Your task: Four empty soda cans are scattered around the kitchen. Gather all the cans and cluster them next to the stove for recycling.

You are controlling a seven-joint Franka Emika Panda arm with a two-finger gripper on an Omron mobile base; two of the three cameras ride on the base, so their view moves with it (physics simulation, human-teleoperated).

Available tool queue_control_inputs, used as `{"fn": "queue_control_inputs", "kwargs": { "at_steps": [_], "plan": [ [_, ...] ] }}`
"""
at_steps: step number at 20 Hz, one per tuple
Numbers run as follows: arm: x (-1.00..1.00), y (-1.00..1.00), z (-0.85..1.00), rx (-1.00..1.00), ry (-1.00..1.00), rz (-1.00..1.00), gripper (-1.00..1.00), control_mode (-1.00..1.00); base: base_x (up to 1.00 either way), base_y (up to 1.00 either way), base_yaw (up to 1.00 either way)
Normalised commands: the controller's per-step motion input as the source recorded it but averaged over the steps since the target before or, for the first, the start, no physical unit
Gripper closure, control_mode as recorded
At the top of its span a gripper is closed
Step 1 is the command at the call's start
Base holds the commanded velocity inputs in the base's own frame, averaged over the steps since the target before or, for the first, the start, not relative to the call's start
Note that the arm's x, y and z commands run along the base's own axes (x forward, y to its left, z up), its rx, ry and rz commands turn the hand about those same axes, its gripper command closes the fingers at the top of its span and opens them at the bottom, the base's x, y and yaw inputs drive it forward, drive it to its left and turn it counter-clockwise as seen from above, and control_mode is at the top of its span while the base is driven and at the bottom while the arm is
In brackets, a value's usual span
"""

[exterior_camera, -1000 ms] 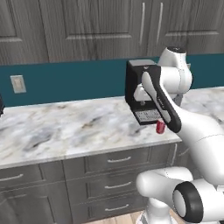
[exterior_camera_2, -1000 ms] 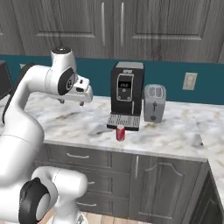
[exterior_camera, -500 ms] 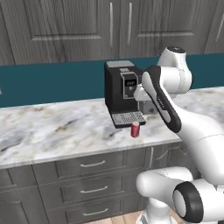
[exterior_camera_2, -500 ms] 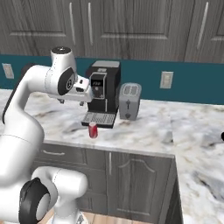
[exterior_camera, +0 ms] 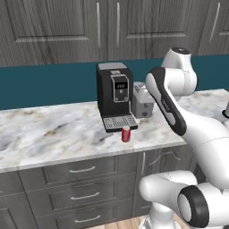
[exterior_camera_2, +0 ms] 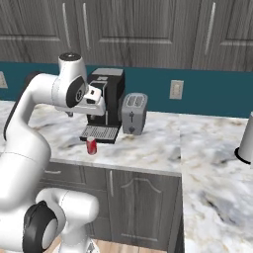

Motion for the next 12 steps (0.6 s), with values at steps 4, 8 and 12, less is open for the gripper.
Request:
{"fn": "queue_control_inputs", "kwargs": {
  "at_steps": [4, 8, 12],
  "plan": [
    [0.0, 0.0, 0.0, 0.0, 0.0, 0.0, -1.0, 1.0, 0.0, 0.0, 0.0],
    [0.03, 0.05, -0.02, 0.0, 0.01, 0.0, -1.0, -1.0, 0.0, 0.02, 0.0],
    [0.16, 0.23, -0.21, -0.03, 0.09, 0.0, -1.0, -1.0, 0.0, 0.0, 0.0]
  ]
}}
